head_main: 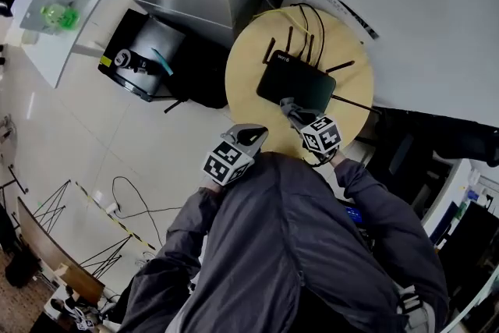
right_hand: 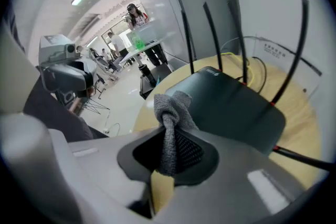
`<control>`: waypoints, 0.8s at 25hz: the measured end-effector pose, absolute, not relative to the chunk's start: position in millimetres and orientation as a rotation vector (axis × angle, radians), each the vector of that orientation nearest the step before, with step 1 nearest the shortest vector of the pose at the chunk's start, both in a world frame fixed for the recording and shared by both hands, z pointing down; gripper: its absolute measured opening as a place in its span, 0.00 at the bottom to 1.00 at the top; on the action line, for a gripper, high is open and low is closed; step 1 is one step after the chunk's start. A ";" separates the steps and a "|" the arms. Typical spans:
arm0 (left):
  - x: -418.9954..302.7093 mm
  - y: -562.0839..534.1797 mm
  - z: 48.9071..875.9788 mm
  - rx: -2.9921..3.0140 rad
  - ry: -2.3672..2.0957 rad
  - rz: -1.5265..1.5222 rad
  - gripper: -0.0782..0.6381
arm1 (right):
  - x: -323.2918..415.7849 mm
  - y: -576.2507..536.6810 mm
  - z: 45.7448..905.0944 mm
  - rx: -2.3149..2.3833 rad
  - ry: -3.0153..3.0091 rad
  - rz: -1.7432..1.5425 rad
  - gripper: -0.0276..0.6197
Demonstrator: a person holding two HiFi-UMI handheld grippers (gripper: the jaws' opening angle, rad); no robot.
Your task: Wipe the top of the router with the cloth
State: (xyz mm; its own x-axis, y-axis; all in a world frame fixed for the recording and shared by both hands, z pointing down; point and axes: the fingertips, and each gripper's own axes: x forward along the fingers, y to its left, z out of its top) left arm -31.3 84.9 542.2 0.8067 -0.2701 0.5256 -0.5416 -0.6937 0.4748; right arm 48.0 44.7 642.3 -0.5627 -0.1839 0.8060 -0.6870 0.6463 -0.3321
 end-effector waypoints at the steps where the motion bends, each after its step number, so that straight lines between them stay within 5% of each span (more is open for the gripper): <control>1: -34.3 86.2 542.5 2.351 -0.602 0.555 0.11 | 32.5 46.6 645.1 0.659 -2.103 0.874 0.10; 8: -63.7 99.3 548.8 2.304 -0.641 0.538 0.11 | -39.6 33.1 682.8 0.754 -2.069 1.128 0.10; 20: -70.3 96.7 553.3 2.322 -0.604 0.556 0.11 | -42.0 12.3 712.2 1.035 -1.932 1.420 0.10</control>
